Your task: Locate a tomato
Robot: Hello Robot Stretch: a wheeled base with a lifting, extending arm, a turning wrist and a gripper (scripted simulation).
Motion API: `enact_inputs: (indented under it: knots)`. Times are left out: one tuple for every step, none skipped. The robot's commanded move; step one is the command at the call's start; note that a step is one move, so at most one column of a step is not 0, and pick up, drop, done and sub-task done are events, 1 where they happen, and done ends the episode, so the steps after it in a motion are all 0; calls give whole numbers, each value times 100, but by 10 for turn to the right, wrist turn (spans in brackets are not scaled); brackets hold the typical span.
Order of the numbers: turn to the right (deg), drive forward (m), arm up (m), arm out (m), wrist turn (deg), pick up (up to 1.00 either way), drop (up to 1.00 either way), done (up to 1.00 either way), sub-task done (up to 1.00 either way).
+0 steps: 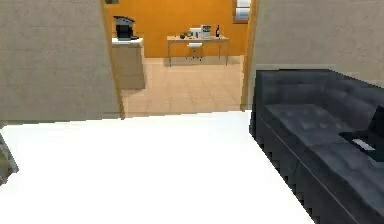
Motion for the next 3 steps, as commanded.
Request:
enact_inputs:
  knots:
    - [0,100,0,0,0,0,0,0,0]
    - [30,0,0,0,0,0,0,0,0]
    - [0,100,0,0,0,0,0,0,0]
